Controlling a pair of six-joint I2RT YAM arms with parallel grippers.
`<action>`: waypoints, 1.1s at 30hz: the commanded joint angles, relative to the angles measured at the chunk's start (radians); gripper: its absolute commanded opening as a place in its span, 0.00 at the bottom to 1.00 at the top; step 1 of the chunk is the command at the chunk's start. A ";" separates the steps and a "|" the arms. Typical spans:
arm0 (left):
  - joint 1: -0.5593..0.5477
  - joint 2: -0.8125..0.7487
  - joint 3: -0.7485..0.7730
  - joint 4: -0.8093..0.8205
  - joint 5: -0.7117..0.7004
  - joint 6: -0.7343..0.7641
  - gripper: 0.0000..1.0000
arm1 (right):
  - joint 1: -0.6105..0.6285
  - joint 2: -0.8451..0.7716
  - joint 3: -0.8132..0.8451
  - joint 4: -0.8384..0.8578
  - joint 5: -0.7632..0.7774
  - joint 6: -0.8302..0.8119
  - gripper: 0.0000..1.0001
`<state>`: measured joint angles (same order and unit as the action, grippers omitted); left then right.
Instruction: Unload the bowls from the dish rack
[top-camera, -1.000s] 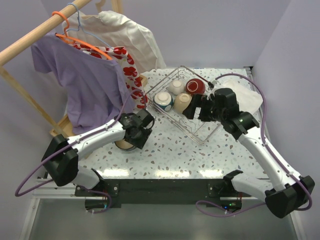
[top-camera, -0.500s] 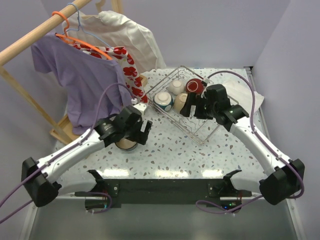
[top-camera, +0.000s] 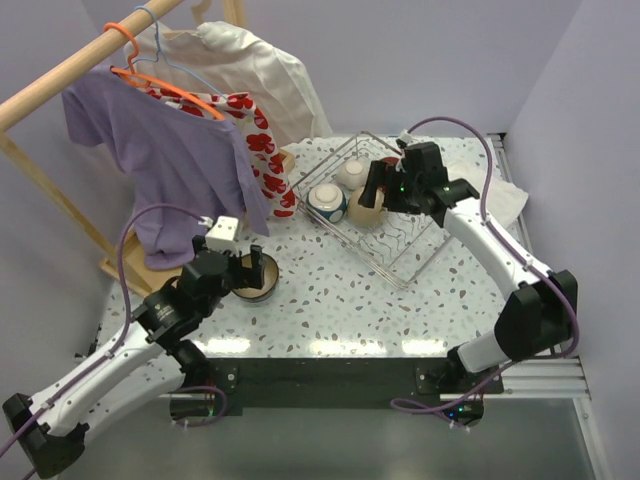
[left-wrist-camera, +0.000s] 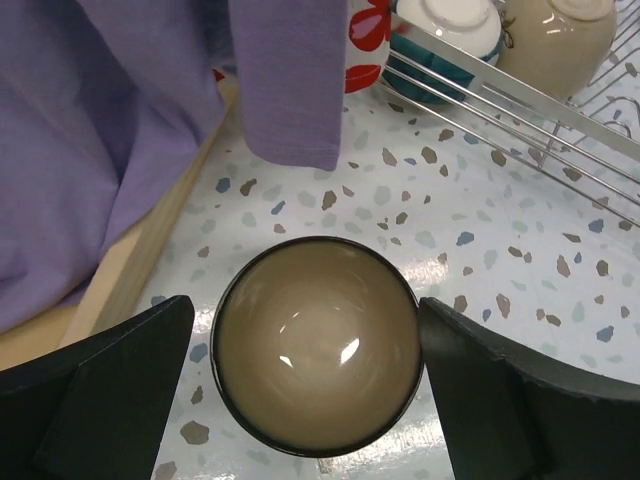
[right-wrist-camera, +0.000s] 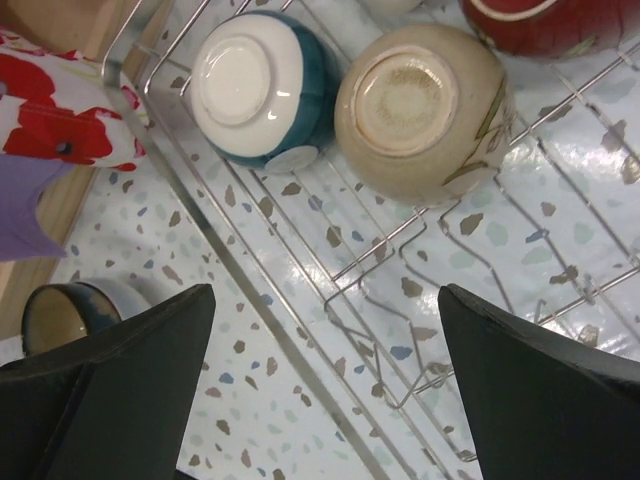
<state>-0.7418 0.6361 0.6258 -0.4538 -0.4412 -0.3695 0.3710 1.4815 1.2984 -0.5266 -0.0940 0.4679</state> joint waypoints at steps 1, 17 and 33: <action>0.004 -0.064 -0.044 0.142 -0.116 0.064 1.00 | -0.038 0.077 0.104 -0.009 0.022 -0.083 0.99; 0.015 -0.030 -0.023 0.133 -0.117 0.066 1.00 | -0.069 0.214 0.153 0.068 0.023 -0.124 0.97; 0.022 -0.036 -0.026 0.138 -0.113 0.075 1.00 | -0.116 0.164 0.061 0.338 0.266 -0.069 0.99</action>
<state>-0.7265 0.6037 0.5854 -0.3599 -0.5499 -0.3168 0.2840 1.6501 1.3243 -0.3145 0.1204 0.3855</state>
